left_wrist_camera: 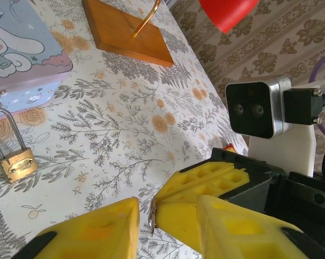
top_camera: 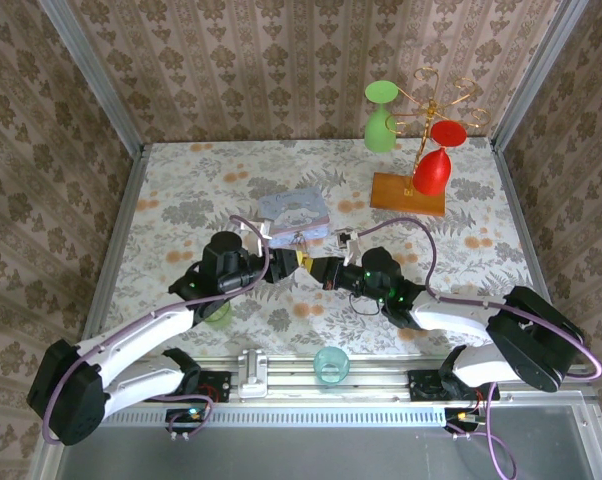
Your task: Unlock the padlock with the key
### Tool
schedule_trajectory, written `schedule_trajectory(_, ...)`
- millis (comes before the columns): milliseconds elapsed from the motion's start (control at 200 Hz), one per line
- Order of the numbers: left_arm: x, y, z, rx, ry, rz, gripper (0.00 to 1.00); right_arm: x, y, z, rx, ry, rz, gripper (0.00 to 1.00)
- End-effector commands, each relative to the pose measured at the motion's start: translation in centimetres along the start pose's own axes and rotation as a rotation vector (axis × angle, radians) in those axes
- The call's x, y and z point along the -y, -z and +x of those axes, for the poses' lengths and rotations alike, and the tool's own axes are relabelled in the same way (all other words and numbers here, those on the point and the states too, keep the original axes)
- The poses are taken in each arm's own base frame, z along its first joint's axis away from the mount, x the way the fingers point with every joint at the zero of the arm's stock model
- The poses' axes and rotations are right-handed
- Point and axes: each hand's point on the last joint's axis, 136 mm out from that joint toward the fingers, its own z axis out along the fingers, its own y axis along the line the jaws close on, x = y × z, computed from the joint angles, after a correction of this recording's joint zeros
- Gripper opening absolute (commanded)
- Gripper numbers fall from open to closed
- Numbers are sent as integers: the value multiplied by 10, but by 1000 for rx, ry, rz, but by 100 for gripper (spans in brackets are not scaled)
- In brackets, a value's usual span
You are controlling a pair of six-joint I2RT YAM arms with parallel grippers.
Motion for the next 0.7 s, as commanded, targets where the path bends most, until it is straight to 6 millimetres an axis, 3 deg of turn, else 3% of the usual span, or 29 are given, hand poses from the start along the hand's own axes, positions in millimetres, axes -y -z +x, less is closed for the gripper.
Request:
schedule_trajectory(0, 2, -1, -3, -11, -30, -13, 31, 0, -4, -2, 14, -21, 6, 0)
schedule_trajectory(180, -5, 1, -3, -10, -50, -62, 31, -7, -8, -5, 16, -29, -10, 0)
schedule_trajectory(210, -5, 1, -3, -14, -56, -67, 31, 0, -12, 0, 4, -39, 5, 0)
schedule_trajectory(375, -9, 1, 0, -23, -71, -95, 41, 1, -15, 0, 20, -75, -13, 0)
schedule_trajectory(595, -14, -5, 4, -29, -56, -100, 35, 0, -19, 2, 27, -96, -30, 0)
schedule_trajectory(695, -21, -2, 4, -19, -56, -139, 47, -5, -19, 0, 29, -84, -40, 0)
